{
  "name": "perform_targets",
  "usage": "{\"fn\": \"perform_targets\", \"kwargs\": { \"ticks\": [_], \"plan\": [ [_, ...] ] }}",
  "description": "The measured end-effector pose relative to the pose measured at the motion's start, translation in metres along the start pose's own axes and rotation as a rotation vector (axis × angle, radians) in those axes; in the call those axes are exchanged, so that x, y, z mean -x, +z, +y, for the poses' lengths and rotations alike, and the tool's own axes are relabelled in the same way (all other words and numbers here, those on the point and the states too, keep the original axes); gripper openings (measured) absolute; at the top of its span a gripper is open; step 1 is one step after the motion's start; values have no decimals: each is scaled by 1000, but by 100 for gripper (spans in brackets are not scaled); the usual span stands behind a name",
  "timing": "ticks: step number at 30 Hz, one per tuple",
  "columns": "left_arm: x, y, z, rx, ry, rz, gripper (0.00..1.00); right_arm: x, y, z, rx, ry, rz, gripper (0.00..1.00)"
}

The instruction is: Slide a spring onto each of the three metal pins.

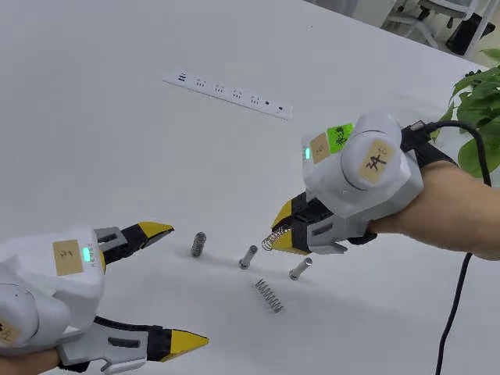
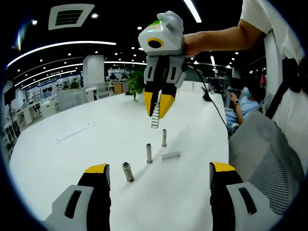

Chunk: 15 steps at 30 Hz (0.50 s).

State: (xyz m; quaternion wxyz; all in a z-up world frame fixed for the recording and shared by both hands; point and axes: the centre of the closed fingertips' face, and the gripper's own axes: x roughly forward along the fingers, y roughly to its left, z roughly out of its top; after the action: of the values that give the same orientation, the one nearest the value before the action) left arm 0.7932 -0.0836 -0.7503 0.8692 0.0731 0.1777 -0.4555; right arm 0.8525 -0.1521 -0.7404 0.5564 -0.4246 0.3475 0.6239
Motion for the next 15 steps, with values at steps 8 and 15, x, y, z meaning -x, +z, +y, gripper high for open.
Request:
{"fn": "perform_targets", "kwargs": {
  "ticks": [8, 15],
  "plan": [
    [3, 0, 11, 27, 15, -32, 95, -19, -4, -9, -23, 11, 19, 12],
    [3, 1, 12, 36, 20, -44, 97, -33, -10, -13, -37, 28, 41, 12]
  ]
}}
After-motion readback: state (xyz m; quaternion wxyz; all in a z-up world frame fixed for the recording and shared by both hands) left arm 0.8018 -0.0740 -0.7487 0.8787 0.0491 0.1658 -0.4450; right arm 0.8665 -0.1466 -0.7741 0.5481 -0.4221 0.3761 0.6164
